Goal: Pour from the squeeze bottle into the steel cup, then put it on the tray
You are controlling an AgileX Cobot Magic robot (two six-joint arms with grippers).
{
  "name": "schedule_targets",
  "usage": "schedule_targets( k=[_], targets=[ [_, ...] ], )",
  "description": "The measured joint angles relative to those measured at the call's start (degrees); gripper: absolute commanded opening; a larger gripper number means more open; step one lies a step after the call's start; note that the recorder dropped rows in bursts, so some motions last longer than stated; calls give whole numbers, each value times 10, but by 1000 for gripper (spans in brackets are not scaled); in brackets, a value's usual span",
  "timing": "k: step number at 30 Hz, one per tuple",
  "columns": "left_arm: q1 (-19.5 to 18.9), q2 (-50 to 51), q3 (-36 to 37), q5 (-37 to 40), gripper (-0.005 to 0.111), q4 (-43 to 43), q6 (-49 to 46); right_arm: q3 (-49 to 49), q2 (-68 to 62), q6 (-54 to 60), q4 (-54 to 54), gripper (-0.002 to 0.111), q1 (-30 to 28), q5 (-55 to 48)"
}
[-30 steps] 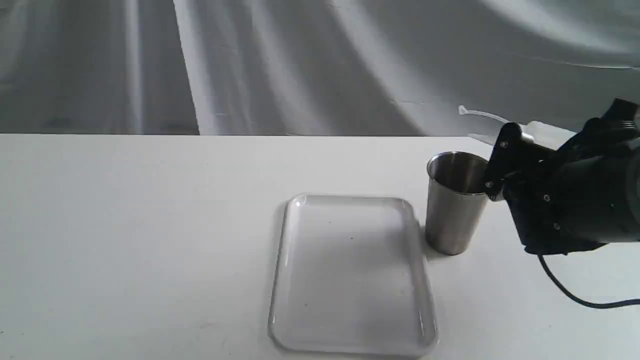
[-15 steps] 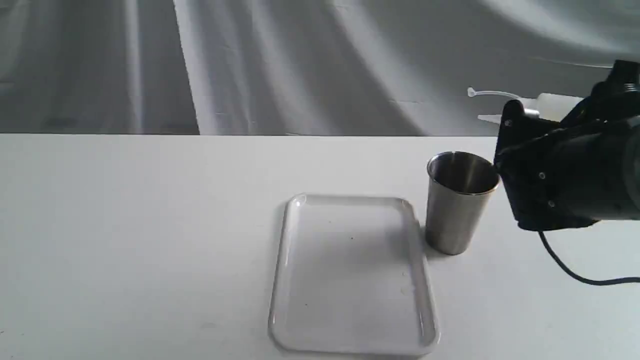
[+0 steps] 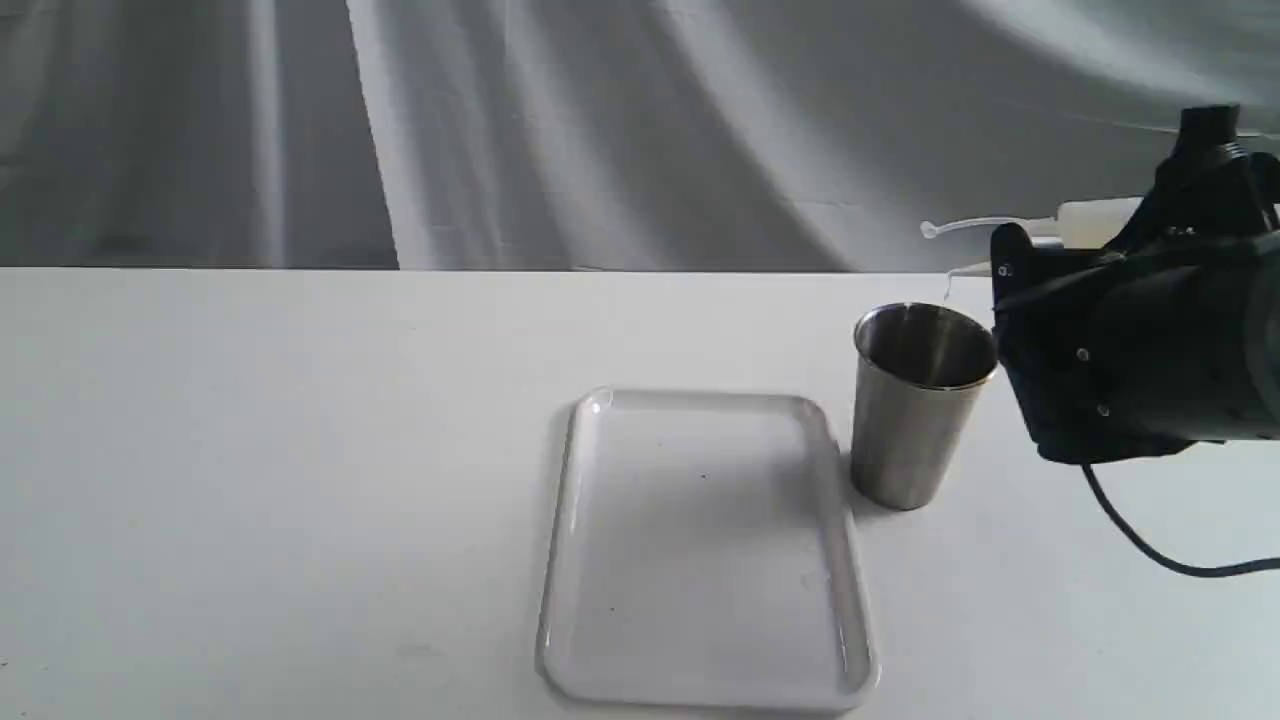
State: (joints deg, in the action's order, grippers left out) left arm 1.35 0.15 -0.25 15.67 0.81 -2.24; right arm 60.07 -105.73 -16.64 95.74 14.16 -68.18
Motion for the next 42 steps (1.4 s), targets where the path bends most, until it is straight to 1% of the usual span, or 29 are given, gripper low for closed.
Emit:
schedule_targets(
  k=[14, 42],
  targets=[
    [0, 0, 0, 0, 0, 0, 0, 0, 0, 76, 18, 25, 0, 0],
    [0, 0, 0, 0, 0, 0, 0, 0, 0, 146, 19, 25, 1, 0]
  ],
)
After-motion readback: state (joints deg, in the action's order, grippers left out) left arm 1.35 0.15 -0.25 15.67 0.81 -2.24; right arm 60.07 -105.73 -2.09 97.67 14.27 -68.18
